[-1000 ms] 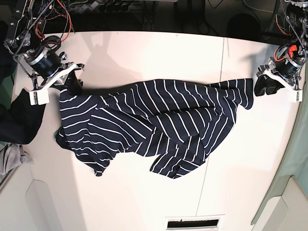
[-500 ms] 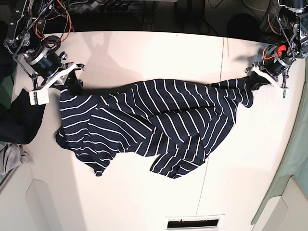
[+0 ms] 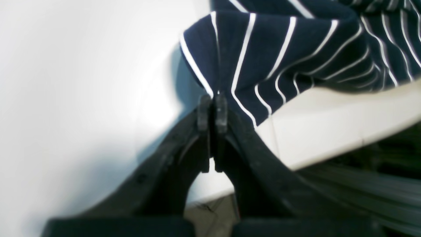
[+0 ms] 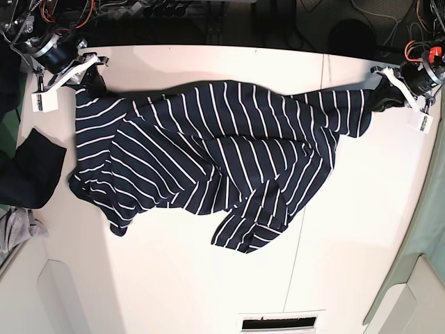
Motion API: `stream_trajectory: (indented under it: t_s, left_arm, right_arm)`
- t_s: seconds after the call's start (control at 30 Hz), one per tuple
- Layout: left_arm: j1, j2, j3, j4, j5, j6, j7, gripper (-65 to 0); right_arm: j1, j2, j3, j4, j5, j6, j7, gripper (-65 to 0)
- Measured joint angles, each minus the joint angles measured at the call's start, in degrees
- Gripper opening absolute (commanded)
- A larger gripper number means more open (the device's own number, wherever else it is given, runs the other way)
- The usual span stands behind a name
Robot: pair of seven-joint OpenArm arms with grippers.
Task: Layout the t-shirt on the table in an organized manner, then fold the t-shirt properly
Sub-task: 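Grasp the shirt edge with the left gripper and stretch it taut, then release the shirt and move both grippers to its lower edge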
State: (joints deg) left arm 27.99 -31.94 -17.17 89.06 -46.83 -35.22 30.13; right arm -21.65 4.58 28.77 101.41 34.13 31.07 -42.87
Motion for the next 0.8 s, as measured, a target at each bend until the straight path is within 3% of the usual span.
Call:
stream_trajectory:
  t_s: [0.23,0.33,0.47,0.5,0.57,0.63,0.8]
  left_arm:
    - [1.8,0.0,0.1,1.5,2.8,0.2,1.1,-65.0]
    - [1.8,0.0,0.1,1.5,5.8,0.2,3.5,-65.0]
    - [1.8,-0.2,0.1,1.5,6.3,0.2,7.3,-65.0]
    - [1.9,-0.3,0.1,1.5,6.3,0.2,7.4,-63.0]
    - [1.9,-0.5,0.1,1.5,6.2,0.2,7.4,-50.7]
    - [1.8,-0.8,0.1,1.5,6.1,0.2,7.4,-42.1]
    - [2.0,-2.6,-4.1,1.6,4.2,-0.6,7.1,-41.3]
  right_arm:
    - [-1.1,0.0,0.1,0.1,-2.0,0.0,0.2,-65.0]
    - [-1.0,0.0,0.1,0.1,-3.1,-1.7,0.2,-65.0]
    - [-1.1,0.0,0.1,0.1,-4.8,-3.2,0.6,-51.6]
    - [-1.1,0.0,0.1,0.1,-4.9,-3.2,0.6,-47.2]
    - [-1.0,0.0,0.1,0.1,-4.6,-3.2,0.6,-40.0]
    - [-0.9,0.2,0.1,0.1,-3.0,-2.9,0.9,-36.9]
    - [-0.5,1.9,0.1,0.1,-1.4,-2.8,5.6,-36.9]
